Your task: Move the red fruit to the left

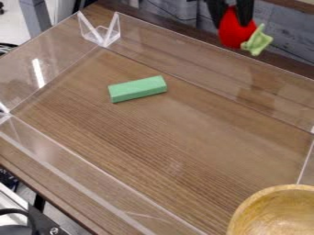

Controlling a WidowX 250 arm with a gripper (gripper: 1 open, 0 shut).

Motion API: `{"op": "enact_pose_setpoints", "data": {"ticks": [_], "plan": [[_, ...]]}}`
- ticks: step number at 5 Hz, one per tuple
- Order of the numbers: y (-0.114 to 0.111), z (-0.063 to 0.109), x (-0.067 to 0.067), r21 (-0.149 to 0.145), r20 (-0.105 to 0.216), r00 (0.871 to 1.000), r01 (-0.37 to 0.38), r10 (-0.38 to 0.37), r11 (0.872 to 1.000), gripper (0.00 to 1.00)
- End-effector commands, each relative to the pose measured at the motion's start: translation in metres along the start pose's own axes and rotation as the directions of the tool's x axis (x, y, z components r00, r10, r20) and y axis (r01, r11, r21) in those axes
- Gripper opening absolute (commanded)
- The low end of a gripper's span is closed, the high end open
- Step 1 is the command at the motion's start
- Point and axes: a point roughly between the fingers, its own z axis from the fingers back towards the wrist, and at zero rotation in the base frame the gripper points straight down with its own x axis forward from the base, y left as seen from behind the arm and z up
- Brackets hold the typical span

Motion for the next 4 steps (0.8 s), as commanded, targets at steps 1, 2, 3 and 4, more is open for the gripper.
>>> {"op": "enact_pose_setpoints", "data": {"ticks": [1,2,3,4], "plan": [[-0.007,0.035,-0.001,-0.004,0.096,0.995,0.037,-0.037,0.999,0.00],[-0.004,0.034,0.001,-0.001,0.095,0.995,0.029,-0.028,1.000,0.00],[-0.001,0.034,-0.006,0.007,0.097,0.995,0.007,-0.007,1.000,0.00],[-0.001,0.034,-0.012,0.012,0.098,0.995,-0.011,0.010,1.000,0.00]]}}
